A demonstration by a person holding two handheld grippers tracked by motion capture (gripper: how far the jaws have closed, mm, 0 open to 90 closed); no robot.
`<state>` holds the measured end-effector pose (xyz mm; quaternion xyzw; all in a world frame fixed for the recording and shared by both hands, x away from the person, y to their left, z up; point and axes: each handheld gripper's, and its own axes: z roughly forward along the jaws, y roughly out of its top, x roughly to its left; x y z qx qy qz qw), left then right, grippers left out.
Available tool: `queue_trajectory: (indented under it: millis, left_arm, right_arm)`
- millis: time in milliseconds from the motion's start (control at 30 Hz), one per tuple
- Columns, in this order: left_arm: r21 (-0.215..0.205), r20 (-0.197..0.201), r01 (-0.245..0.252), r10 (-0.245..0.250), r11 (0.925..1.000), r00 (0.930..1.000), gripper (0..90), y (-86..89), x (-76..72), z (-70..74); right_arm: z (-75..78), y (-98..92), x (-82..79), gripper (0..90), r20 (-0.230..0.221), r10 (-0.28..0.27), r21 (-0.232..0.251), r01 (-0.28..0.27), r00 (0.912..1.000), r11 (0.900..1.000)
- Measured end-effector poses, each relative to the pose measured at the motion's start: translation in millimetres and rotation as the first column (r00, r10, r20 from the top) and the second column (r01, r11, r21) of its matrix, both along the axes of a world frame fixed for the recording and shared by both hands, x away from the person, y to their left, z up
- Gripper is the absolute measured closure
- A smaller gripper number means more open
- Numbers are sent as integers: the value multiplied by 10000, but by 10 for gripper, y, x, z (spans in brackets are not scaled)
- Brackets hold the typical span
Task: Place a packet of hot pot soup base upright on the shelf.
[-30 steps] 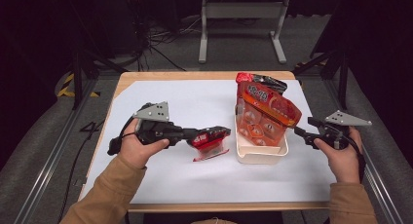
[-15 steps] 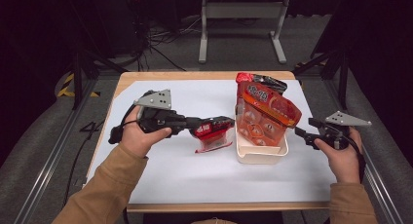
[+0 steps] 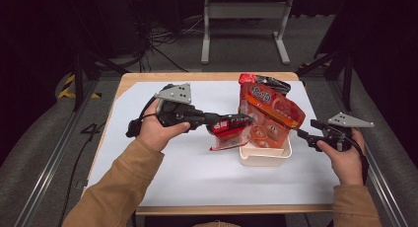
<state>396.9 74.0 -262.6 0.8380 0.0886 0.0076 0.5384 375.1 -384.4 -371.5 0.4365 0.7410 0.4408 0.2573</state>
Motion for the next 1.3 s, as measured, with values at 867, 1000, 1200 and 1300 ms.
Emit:
queue_trajectory:
  millis: [867,1000,1200,1300]
  left_arm:
    - [-187,243,734,-729,9971,9970,900,-478,119,-1]
    - [-268,288,795,-788,9965,9965,900,-526,130,-15]
    - [-610,436,1094,-1068,9921,9933,900,-578,160,-41]
    - [-655,434,1179,-1152,9909,9924,900,-619,172,-65]
  right_arm:
    - [-10,-42,2,318,-20,-50,119,50,10000,9999]
    - [-11,-50,3,318,8,-51,120,51,10000,9999]
    - [-14,-53,0,320,-8,-103,117,103,9999,9999]
    - [-12,-54,0,320,29,-95,108,94,10000,9999]
